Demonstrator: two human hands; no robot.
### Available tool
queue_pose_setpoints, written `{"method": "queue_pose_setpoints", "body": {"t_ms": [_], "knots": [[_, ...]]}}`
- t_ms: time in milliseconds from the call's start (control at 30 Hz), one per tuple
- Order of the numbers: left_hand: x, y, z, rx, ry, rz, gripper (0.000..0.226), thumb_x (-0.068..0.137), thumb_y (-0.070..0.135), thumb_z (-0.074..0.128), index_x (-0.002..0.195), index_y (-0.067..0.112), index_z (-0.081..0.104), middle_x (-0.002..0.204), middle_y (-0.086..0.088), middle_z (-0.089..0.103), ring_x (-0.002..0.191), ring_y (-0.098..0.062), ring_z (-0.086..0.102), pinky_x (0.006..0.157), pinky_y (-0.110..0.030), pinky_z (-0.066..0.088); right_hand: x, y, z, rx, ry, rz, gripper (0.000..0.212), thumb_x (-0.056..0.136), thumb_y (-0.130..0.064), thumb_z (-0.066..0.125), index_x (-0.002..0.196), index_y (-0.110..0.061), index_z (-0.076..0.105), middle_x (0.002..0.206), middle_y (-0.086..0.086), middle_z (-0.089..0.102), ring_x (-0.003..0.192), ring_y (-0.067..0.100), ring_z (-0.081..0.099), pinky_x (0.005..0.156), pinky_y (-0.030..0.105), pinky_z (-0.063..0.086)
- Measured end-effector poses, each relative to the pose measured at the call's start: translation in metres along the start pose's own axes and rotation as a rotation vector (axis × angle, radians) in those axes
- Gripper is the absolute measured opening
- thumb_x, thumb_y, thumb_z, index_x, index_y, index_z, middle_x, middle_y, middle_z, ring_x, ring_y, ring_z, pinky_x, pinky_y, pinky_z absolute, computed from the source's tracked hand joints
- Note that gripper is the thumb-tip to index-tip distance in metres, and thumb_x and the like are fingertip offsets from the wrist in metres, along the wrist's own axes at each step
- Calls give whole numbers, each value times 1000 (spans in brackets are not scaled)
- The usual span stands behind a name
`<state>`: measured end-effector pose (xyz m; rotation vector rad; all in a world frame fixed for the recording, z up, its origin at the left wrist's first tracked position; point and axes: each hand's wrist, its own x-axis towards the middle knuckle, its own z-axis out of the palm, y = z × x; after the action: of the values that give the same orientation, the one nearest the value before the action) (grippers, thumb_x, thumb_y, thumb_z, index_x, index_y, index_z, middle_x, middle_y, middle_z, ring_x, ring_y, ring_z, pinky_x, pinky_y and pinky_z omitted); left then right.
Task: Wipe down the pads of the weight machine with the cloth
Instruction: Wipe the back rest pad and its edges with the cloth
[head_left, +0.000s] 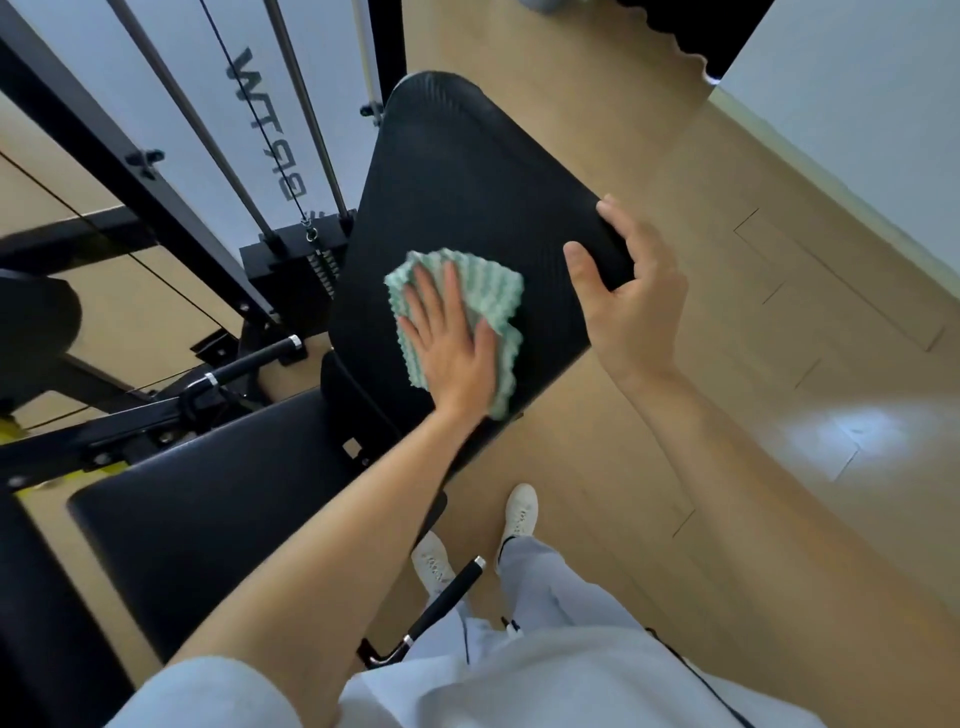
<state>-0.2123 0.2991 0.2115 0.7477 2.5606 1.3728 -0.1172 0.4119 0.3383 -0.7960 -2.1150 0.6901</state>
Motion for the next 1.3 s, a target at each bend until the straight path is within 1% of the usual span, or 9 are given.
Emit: {"method": "queue_pose_setpoints", "body": {"t_ms": [100, 367, 567, 733, 900, 967, 1033, 1133, 1300], "knots": [[73, -24, -30, -134, 50, -275, 81, 89, 49, 24, 164, 25, 6, 173, -8, -7, 159, -32, -11, 123, -64, -8, -1, 0, 6, -1, 14, 11, 41, 94, -34, 66, 129, -11, 64, 132, -1, 66, 118, 18, 61, 106, 36, 46], [128, -44, -51, -307, 89, -436, 72, 92, 60, 26, 160, 33, 27, 171, 4, 18, 160, -21, 4, 126, -53, -10, -3, -3, 12, -14, 80, -2, 38, 94, -28, 67, 124, -5, 64, 126, 5, 67, 113, 22, 63, 101, 40, 48], [82, -14, -31, -201, 111, -345, 69, 104, 53, 26, 164, 24, 6, 173, -2, -3, 160, -26, -9, 124, -57, -13, -5, -8, 11, -23, 107, 3, 38, 94, -28, 67, 123, -5, 64, 124, 5, 68, 114, 20, 62, 102, 38, 48], [-12, 21, 6, -107, 34, -213, 87, 93, 64, 13, 163, 13, -1, 173, -8, -6, 160, -29, -9, 126, -59, -7, -8, -7, 10, -2, 104, 33, 41, 94, -27, 68, 126, -2, 61, 124, 8, 66, 115, 21, 62, 102, 38, 48], [-78, 33, 30, -42, -23, -59, 84, 95, 49, 28, 161, 7, -2, 171, -18, -8, 158, -38, -13, 123, -62, -11, -41, 2, 19, 247, 95, 275, 77, 90, -19, 76, 144, 8, 29, 143, 21, 42, 130, 30, 51, 107, 46, 47], [-76, 20, 30, -33, -19, 0, 81, 94, 41, 32, 161, 8, 1, 170, -22, -4, 157, -42, -9, 123, -65, -9, -68, 7, 26, 390, 21, 435, 90, 88, -16, 78, 151, 0, 16, 151, 15, 35, 131, 26, 53, 103, 44, 53], [-62, -4, 24, -14, -14, 34, 81, 93, 41, 32, 161, 6, 4, 169, -24, 0, 157, -46, -4, 123, -67, -6, -89, 14, 31, 469, -52, 616, 92, 85, -20, 80, 152, -9, 17, 149, 7, 40, 122, 20, 60, 95, 35, 58], [-30, -57, 7, -53, 5, -145, 86, 93, 53, 28, 162, 10, -1, 170, -23, -3, 158, -42, -6, 124, -62, -9, -108, 32, 44, 416, -225, 695, 69, 79, -25, 83, 135, -7, 47, 130, 7, 62, 106, 8, 66, 85, 23, 55], [66, -143, -22, -219, 6, -643, 89, 97, 60, 34, 163, 10, 0, 172, -15, 3, 160, -30, 3, 128, -48, 1, -115, 42, 59, 418, -328, 740, 43, 80, -27, 86, 116, -10, 69, 116, 0, 75, 109, 11, 71, 96, 33, 57]]}}
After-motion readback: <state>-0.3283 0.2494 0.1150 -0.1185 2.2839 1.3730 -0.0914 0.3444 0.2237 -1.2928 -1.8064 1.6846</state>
